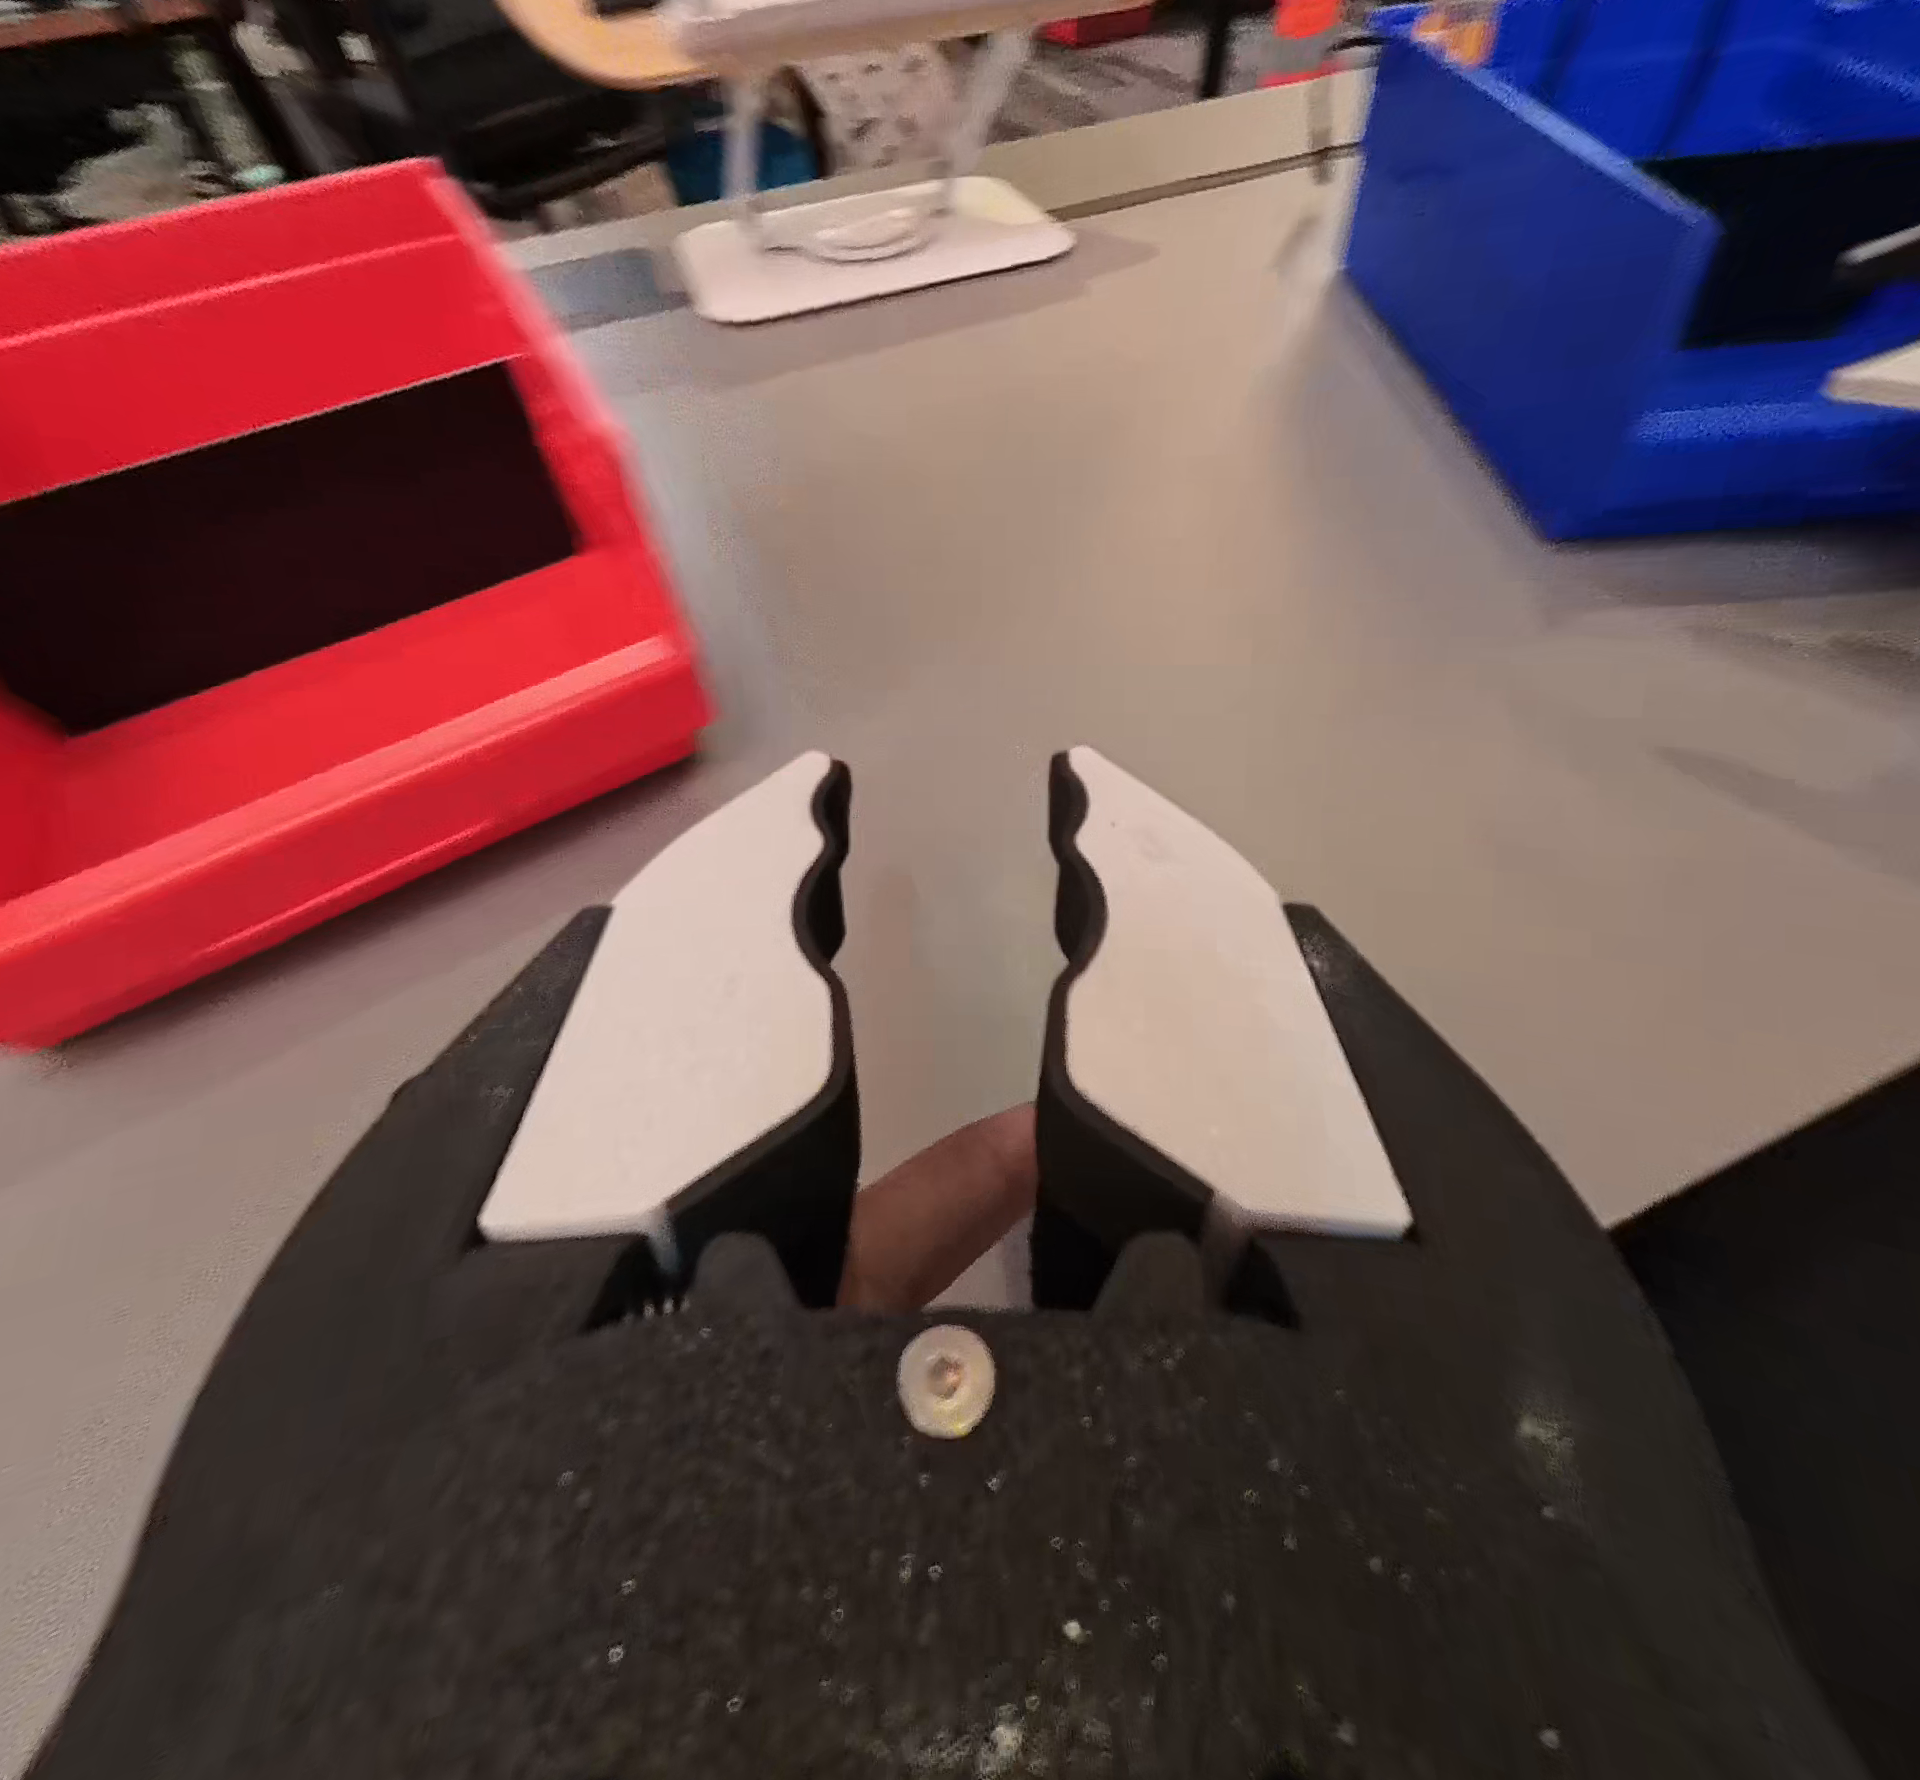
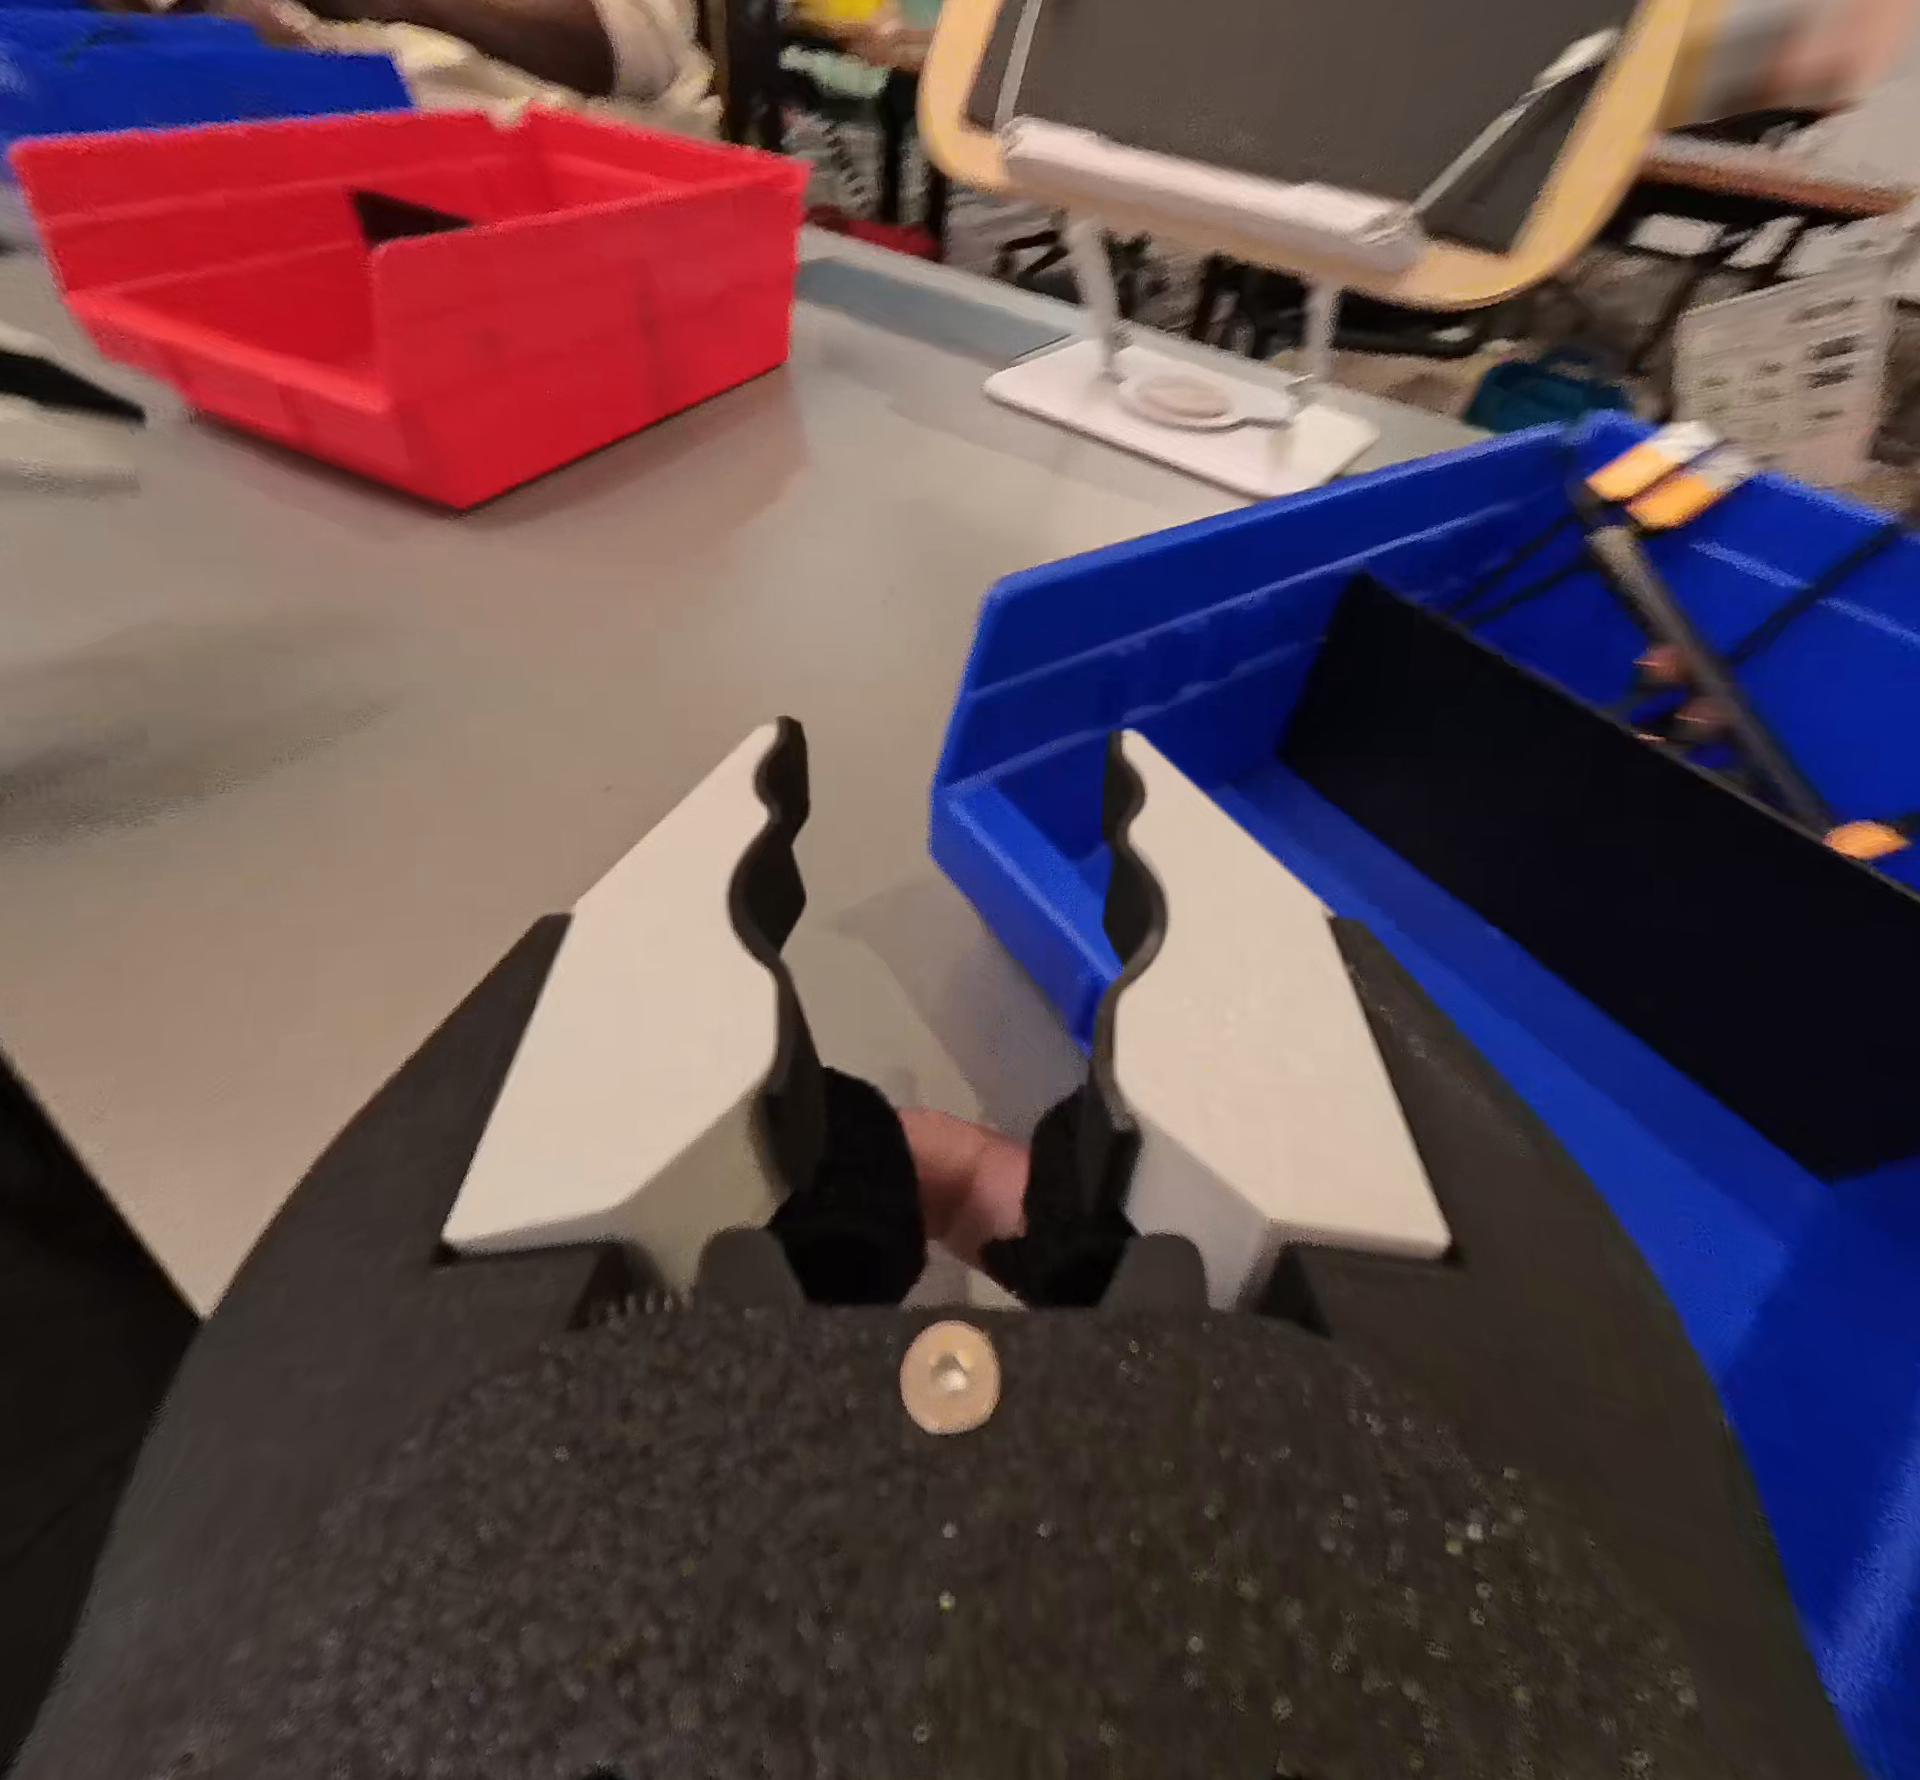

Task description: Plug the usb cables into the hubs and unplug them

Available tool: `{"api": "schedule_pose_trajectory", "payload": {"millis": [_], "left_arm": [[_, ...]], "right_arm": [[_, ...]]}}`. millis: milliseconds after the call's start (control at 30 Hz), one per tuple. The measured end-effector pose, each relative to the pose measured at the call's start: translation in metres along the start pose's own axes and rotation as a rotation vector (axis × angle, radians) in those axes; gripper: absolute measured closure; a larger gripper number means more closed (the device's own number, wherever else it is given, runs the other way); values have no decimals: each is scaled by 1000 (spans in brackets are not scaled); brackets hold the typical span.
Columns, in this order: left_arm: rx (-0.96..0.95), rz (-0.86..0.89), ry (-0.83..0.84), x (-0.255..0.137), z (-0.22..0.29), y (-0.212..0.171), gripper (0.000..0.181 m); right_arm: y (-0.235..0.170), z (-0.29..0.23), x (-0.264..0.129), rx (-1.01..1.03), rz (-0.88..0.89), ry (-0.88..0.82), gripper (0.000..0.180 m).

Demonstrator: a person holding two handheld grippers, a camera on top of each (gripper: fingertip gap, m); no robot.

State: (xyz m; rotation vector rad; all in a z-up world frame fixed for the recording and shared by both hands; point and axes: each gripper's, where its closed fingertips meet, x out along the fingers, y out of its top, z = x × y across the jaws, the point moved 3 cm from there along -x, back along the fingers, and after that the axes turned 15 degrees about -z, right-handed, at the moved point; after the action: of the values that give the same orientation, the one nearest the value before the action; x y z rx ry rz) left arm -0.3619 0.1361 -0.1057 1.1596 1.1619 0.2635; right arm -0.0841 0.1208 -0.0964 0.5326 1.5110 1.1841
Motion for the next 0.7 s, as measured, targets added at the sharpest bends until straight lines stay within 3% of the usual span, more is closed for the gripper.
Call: {"api": "schedule_pose_trajectory", "payload": {"millis": [200, 400, 500, 633, 700], "left_arm": [[273, 57, -118, 49, 102, 59, 144], [219, 59, -305, 106, 163, 115, 145], [243, -5, -335, 131, 186, 111, 145], [236, 32, -288, 146, 194, 113, 149], [257, 36, -244, 150, 191, 114, 164]], "right_arm": [[-3, 57, -65, 163, 144, -320, 125], [-38, 101, -113, 306, 110, -620, 126], [-66, 112, -111, 391, 8, -637, 127], [-83, 122, -96, 511, -59, -609, 131], [-85, 125, -85, 556, -76, -587, 135]]}}
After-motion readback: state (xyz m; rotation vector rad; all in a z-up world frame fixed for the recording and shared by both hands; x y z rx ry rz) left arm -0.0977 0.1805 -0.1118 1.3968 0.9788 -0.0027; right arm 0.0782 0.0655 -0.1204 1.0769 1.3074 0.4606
